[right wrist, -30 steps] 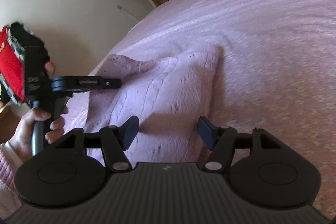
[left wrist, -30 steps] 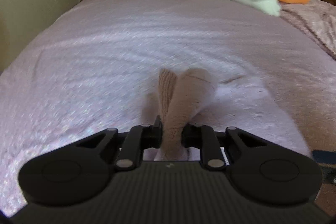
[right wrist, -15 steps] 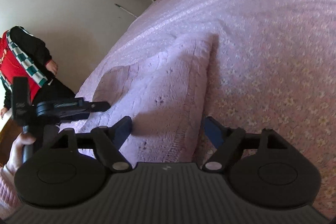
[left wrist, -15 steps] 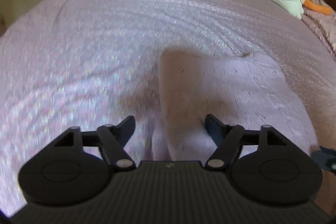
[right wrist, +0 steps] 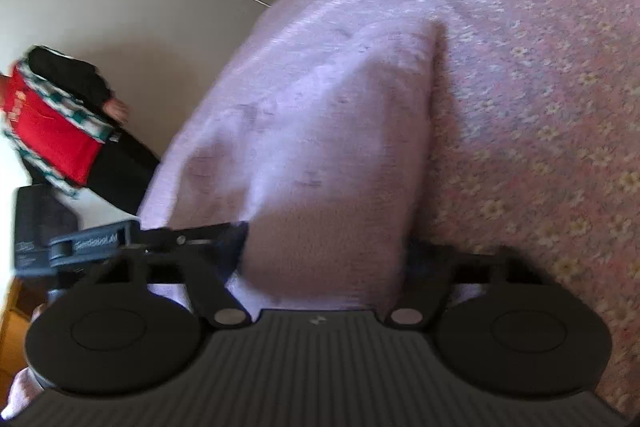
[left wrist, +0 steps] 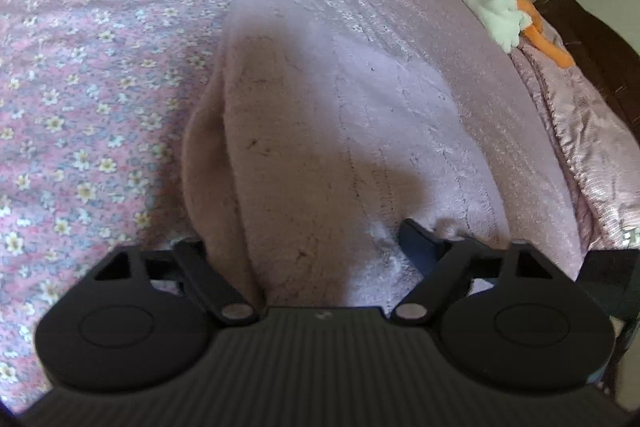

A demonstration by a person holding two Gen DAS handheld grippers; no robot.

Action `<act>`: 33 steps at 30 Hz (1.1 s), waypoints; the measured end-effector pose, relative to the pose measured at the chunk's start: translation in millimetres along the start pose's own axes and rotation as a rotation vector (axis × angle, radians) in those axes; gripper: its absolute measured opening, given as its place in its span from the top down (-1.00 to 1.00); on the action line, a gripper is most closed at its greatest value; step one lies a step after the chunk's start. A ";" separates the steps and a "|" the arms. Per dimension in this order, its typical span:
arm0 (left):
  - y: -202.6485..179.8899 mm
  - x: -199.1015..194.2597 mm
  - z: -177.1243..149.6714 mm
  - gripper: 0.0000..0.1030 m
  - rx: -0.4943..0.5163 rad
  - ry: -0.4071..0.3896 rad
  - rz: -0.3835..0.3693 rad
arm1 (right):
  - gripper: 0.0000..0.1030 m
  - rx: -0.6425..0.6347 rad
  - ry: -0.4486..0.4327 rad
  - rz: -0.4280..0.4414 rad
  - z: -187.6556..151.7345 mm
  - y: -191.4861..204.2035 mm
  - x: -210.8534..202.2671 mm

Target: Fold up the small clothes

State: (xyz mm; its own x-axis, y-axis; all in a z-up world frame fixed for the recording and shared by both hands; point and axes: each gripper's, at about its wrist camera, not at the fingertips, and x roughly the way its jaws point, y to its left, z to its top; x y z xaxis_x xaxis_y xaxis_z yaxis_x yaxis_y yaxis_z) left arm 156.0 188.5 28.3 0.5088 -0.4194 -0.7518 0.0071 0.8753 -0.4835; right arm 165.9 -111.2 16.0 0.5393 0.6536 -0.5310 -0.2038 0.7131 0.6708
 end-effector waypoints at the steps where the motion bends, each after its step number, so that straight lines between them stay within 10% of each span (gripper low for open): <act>1: -2.1 -0.2 -0.8 -0.28 0.002 -0.003 0.006 | -0.07 0.009 0.007 0.003 2.5 0.3 -1.1; 6: -6.2 -13.9 3.7 0.11 -0.064 -0.002 -0.028 | 0.01 -0.009 0.005 0.014 13.7 14.2 -32.6; 21: -102.1 -35.4 -97.8 0.13 0.064 0.101 -0.145 | 0.01 -0.024 0.048 -0.139 -31.3 8.4 -176.3; 33: -124.1 -30.9 -151.9 -0.18 0.224 0.055 0.069 | -0.21 -0.108 0.024 -0.307 -95.3 -5.2 -164.8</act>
State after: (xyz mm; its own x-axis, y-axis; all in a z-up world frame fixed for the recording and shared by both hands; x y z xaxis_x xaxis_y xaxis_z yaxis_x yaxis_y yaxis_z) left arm 8.6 56.3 43.4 0.4668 -0.3642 -0.8058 0.1684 0.9312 -0.3233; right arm 0.2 -198.4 50.7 0.5698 0.4085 -0.7131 -0.1210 0.9000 0.4188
